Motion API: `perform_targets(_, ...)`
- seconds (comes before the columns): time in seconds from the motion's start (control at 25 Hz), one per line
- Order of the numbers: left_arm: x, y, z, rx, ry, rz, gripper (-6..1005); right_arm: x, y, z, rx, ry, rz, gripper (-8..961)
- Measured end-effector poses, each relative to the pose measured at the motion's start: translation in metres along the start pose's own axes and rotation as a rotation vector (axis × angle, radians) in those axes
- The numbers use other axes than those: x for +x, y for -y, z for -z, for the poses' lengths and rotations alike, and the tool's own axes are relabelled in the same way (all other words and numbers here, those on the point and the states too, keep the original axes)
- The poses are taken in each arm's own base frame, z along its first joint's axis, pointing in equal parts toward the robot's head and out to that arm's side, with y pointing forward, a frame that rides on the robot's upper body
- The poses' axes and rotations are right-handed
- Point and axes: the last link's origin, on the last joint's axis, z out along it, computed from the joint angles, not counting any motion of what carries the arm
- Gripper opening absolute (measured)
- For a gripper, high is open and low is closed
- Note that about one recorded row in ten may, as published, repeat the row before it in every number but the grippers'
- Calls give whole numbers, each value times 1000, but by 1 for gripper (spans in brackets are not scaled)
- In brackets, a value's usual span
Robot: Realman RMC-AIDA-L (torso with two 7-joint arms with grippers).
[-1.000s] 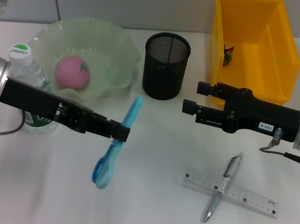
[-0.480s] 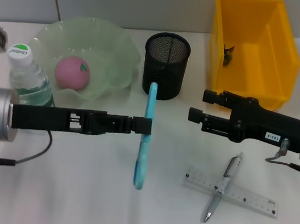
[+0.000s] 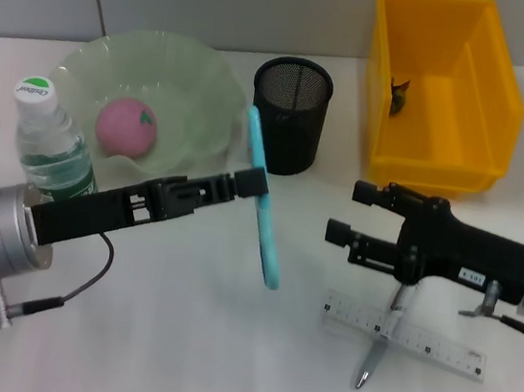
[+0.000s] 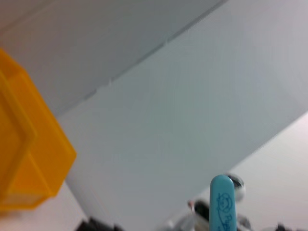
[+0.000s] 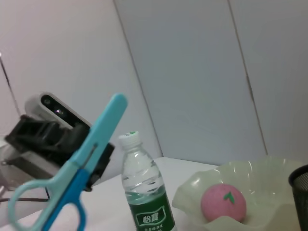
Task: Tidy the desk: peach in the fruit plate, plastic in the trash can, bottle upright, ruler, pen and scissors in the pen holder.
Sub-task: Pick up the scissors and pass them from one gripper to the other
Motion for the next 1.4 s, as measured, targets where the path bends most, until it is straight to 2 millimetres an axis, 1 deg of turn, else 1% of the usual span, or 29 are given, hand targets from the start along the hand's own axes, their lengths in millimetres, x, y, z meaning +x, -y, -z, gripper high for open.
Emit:
perform_targets(0.16,-11,3,2,-3,-86,5,229,10,-8,1,-8,37,51,756)
perform_targets(0.4,-19,5,3,0,-148,-3,230,18,-16,0,-14,62,84,756)
perform_targets(0.44,-23,6,4,12,-195,-19,230,19,-17,0,-16,72,94,756)
perform_targets(0.52,-24,7,5,19,-218,-25,230,20,-21,0,-18,94,114,756)
perform_targets(0.6,-26,10,6,48,-291,-41,230,21,-24,-1,-16,120,128,756)
perform_targets(0.76,-29,12,7,80,-378,-44,230,28,-34,-5,-8,173,179,756)
perform_targets(0.96,-33,13,7,100,-412,-44,231,30,-44,-7,-4,226,248,755)
perform_targets(1.16,-38,13,3,116,-455,-47,231,29,-47,-12,-8,251,259,755)
perform_targets(1.24,-40,13,3,132,-498,-47,231,28,-48,-13,-10,253,258,755)
perform_targets(1.4,-43,15,0,153,-525,-16,232,26,-48,-19,-14,260,257,755)
